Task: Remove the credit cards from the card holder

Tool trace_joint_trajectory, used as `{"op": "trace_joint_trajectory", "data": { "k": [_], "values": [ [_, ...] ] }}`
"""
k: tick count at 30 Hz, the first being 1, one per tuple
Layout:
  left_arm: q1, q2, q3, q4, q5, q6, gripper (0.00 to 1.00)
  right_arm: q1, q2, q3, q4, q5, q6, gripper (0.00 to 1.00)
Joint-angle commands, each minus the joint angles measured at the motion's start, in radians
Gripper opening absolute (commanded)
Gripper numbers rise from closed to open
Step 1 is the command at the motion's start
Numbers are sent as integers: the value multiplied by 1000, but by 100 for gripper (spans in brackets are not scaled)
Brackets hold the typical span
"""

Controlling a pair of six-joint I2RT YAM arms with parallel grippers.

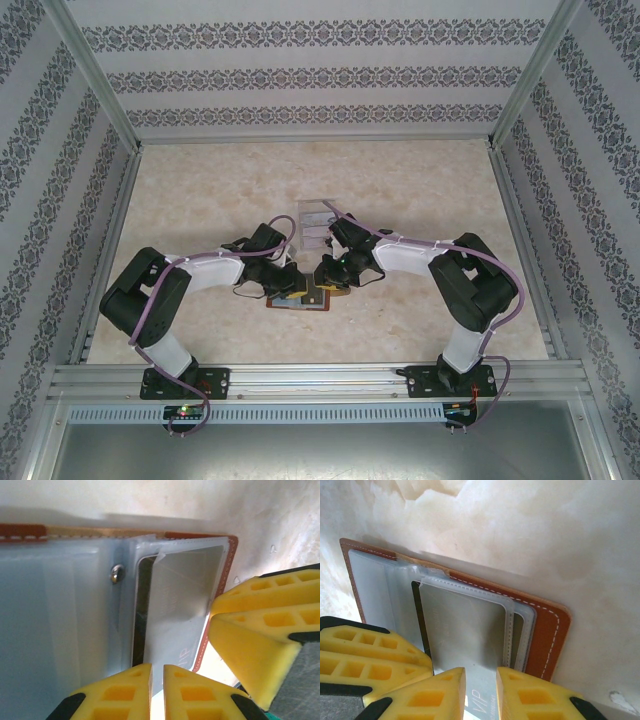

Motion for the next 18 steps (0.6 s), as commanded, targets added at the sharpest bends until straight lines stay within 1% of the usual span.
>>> {"op": "trace_joint_trajectory", "data": {
  "k": [1, 8, 13, 18],
  "values": [
    [-16, -21, -14, -24, -2, -7, 14, -4, -20, -2, -3, 4, 8, 25],
    [-18, -17, -13, -51, -18, 10, 13, 2, -25, 1, 19, -13, 18, 25],
    [-19, -22, -5, -71, -29, 21, 13, 13, -16, 1, 60, -45, 28, 28],
    [-19, -17, 6, -96, -43, 38, 13, 18, 21, 4, 35, -34, 24, 28]
  ]
}}
